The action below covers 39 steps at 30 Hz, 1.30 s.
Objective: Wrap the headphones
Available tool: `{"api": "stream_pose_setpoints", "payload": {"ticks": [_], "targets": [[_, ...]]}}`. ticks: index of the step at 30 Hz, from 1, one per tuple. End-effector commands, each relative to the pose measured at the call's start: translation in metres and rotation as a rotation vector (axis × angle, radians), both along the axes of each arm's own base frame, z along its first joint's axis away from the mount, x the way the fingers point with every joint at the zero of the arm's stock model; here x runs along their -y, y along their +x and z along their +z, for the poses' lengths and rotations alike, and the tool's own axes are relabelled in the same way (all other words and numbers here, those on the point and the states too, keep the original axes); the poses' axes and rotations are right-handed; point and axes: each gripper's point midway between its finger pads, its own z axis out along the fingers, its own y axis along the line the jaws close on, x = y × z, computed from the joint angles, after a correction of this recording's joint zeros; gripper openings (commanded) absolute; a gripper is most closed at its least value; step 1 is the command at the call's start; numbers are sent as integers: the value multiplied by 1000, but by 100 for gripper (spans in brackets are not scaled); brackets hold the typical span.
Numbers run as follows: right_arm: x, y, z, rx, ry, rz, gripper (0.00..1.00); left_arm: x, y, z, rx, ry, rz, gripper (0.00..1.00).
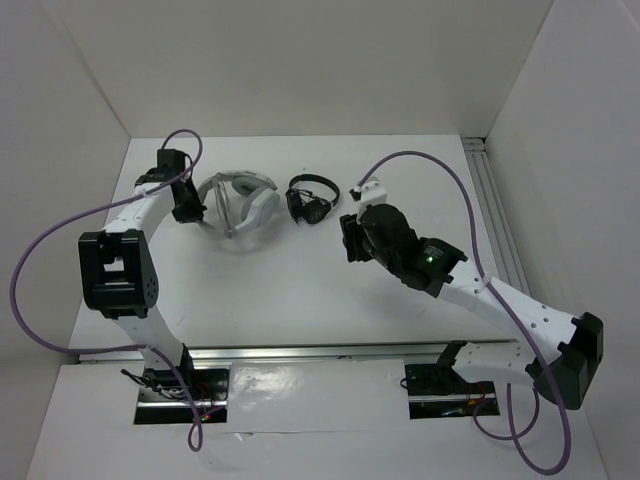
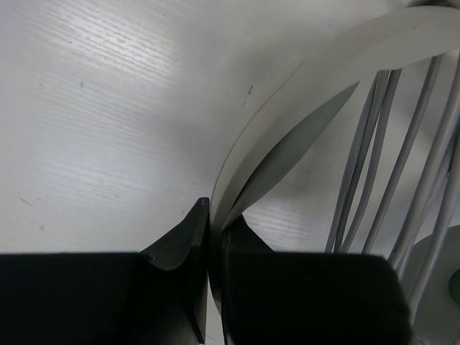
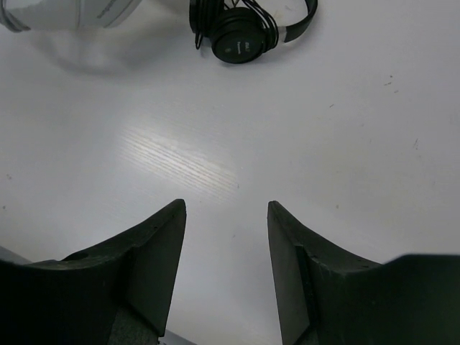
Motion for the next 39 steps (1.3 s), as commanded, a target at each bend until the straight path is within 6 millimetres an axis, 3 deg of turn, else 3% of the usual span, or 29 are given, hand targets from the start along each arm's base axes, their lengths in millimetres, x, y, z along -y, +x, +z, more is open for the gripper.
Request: {"api": "stream_pose_setpoints", "payload": {"ticks": [1,4,9,14,17,19,23,24,26,27,31,32,35,36,39], "targets": [[-15,6,2,36,18,19,57,7,41,24,163,-56,-49,0],[-22,4,-4,29,4,32,57,1,47,16,135,-34,-31,0],[-32,4,-11,21,-15,45,57,-4,47,-20,61,-25,8,0],[-40,2,-21,17,-45,53,57,-10,44,-43,8,-21,23,1],[-42,1,-20,21,-48,54,57,-13,41,-48,-11,-6,33,10],[-44,-2,-20,21,-48,65,58,-17,44,-49,-10,-6,42,22],[-45,-4,-17,20,-47,57,63,-14,41,-54,-29,-19,36,37],[-45,-7,-20,12,-57,66,63,-14,42,-48,-16,-24,46,63],[-47,-12,-6,30,-33,78,67,-14,44,-35,15,-22,46,94],[-49,-14,-5,26,-24,82,69,-14,41,-33,16,-22,46,100],[-49,-25,16,36,5,99,80,-14,44,-5,81,-22,54,100],[-51,-30,20,27,8,107,98,-14,42,10,115,-20,54,100],[-42,-36,39,42,23,94,100,-20,30,38,150,9,99,100],[-42,-38,41,37,28,86,100,-22,26,60,190,17,118,100],[-29,-44,64,50,82,60,100,-27,2,84,170,60,168,100]]}}
